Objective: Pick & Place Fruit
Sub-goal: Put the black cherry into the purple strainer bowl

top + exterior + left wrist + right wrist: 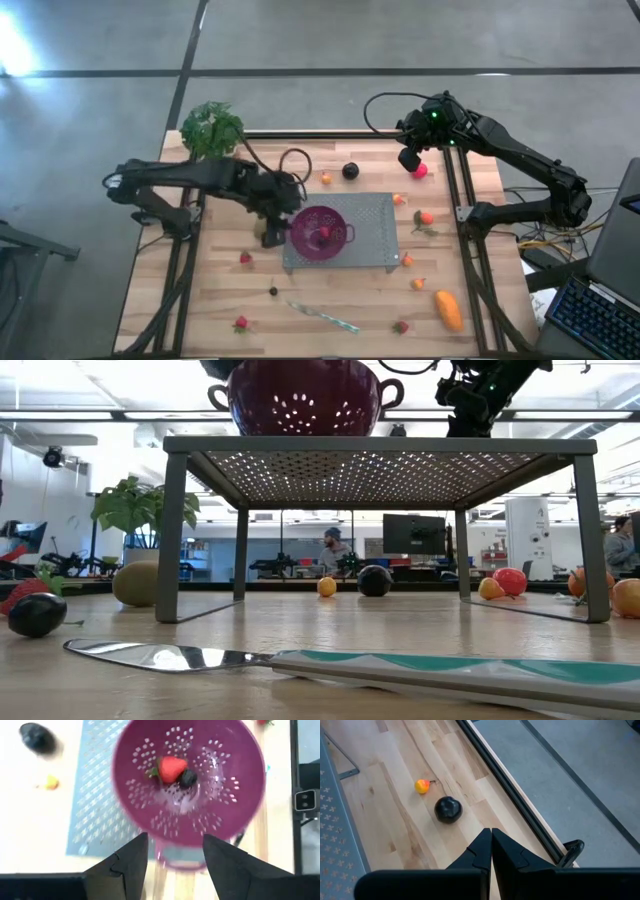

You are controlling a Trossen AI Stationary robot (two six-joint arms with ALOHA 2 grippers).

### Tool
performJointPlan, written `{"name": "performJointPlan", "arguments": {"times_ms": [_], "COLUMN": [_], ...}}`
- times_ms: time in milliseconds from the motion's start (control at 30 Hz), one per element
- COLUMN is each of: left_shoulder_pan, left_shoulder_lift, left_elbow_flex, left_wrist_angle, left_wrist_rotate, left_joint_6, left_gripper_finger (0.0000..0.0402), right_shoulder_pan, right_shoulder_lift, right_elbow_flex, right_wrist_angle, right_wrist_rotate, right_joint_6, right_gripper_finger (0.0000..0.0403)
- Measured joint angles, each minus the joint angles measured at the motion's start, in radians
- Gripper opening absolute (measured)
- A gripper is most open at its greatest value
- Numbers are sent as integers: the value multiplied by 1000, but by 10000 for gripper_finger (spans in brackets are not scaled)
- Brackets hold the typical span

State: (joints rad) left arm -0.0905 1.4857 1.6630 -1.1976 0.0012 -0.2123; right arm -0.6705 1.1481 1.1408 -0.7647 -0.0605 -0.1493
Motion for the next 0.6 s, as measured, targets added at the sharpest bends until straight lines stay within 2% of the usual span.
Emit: {"name": "performJointPlan", "arguments": {"times_ms": [133, 300, 600], "left_shoulder_pan": [-36, -128, -392], "left_shoulder_lift": [-5, -29, -30], "left_elbow_flex": [89, 100, 85], "left_wrist_angle": [-141, -247, -281], "left_wrist_rotate": [-62, -145, -286], "left_joint_6": [-97, -232, -512], "left_gripper_finger": [186, 177, 172], "right_shoulder_pan": [0, 0, 0], "right_shoulder_lift": [0, 0, 0], "right_elbow_flex": [0, 0, 0], "right_wrist_angle": [-9, -11, -13], "right_wrist_rotate": [0, 0, 0], "right_joint_6": [0, -6, -16], "right_gripper_finger": [8, 8, 8]}}
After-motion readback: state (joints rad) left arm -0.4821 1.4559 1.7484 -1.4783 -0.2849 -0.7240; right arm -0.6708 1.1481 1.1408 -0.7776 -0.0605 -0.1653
